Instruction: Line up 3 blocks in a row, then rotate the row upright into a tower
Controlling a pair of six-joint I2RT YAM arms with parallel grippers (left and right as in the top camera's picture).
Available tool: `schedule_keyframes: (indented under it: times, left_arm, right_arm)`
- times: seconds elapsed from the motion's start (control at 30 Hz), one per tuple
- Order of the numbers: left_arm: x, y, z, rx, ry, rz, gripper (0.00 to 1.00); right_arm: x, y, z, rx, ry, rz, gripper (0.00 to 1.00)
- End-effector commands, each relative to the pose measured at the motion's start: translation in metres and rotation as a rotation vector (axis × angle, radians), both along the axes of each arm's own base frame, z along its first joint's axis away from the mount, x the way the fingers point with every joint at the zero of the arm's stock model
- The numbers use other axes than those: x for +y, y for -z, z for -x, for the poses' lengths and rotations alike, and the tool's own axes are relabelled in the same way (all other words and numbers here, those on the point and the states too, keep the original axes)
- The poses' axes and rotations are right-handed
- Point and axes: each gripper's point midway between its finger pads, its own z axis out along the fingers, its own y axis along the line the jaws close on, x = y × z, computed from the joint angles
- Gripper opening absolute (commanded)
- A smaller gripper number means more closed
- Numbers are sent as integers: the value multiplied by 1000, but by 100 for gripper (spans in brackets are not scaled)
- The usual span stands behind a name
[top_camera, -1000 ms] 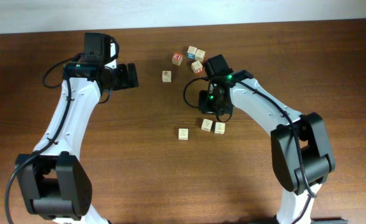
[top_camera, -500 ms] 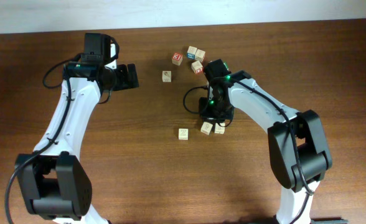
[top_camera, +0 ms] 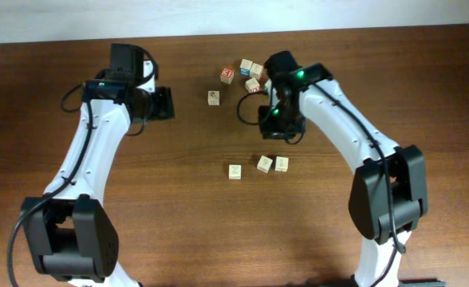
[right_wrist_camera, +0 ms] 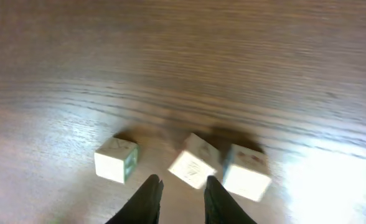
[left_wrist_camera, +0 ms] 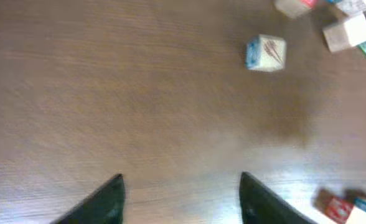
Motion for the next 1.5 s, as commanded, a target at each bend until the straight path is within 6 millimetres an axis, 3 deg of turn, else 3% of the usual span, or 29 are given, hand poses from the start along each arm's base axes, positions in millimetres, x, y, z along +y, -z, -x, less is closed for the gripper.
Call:
schedule_keyframes:
  times: [0.0,0.07,0.13,0.27,0.43,0.83,1.1,1.47]
  left_arm:
    - [-37,25,23,135,75,45,21]
    - [-51,39,41,219,81,62,6]
    - [-71,52,62,289,118,80,0]
    - [-104,74,102,415,128,139,0]
    - [-137,99,128,460,132,195,0]
    - [-172,105,152,478,196,178,0]
    - [-158,115,152,472,136,88,0]
    - [-162,137,151,526,132,103,0]
  right_arm:
    - [-33,-2,-6,26,61,30,24]
    - [-46,-1,-7,35,70,34,24]
    - [-57,-1,-10,35,95,33,25]
    - [-65,-1,-14,31,116,33,24]
    - [-64,-1,-14,27,111,33,25]
    - [-64,-1,-13,30,107,33,25]
    - [-64,-1,-13,30,107,33,25]
    - [-64,-1,-13,30,107,33,25]
